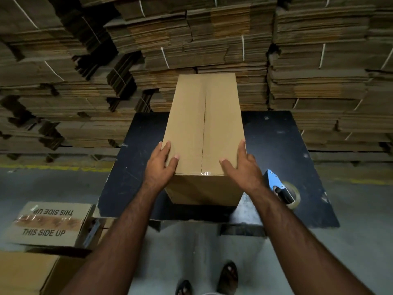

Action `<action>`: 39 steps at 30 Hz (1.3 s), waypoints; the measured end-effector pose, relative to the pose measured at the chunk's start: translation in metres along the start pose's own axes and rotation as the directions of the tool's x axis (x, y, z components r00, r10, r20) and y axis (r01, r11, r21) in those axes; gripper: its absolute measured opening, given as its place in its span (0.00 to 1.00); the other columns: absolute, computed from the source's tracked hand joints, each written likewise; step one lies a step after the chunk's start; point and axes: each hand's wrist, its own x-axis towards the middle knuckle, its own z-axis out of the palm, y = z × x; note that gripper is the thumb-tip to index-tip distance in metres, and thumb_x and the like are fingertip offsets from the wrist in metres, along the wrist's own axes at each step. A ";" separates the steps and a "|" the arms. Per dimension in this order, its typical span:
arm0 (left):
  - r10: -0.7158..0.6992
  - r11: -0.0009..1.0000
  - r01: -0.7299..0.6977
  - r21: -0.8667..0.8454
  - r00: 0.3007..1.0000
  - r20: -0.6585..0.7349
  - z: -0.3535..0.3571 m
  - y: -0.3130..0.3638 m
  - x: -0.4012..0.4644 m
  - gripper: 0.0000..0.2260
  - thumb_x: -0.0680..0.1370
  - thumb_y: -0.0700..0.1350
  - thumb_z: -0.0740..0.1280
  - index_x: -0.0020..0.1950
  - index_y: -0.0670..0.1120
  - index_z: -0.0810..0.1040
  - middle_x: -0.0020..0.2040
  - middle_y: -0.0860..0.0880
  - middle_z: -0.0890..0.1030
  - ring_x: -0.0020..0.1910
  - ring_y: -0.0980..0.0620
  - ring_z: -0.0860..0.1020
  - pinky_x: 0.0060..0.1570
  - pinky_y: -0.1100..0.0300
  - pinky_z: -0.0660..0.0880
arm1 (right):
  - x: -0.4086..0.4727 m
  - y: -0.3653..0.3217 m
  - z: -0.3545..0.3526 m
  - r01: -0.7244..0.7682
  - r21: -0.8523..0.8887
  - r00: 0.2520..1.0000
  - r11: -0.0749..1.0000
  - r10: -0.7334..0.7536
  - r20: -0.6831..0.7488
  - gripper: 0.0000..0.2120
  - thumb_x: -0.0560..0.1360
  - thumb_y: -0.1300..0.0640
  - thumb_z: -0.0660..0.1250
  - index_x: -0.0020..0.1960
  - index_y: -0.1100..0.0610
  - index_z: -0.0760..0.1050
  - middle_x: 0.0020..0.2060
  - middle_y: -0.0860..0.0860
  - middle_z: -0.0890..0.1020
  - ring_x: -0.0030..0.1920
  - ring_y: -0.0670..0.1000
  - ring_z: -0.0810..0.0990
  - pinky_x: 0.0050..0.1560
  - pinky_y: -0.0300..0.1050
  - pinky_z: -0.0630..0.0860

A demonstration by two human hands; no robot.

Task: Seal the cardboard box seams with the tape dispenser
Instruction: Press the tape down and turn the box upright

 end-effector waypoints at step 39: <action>0.102 0.956 -0.115 0.269 0.993 0.062 0.010 -0.019 -0.019 0.35 0.82 0.63 0.54 0.81 0.48 0.45 0.81 0.51 0.45 0.78 0.45 0.54 0.65 0.31 0.66 | 0.018 0.169 0.030 -0.460 -0.041 0.883 0.887 0.451 -0.129 0.29 0.79 0.55 0.63 0.75 0.52 0.54 0.59 0.57 0.77 0.55 0.57 0.75 0.52 0.50 0.72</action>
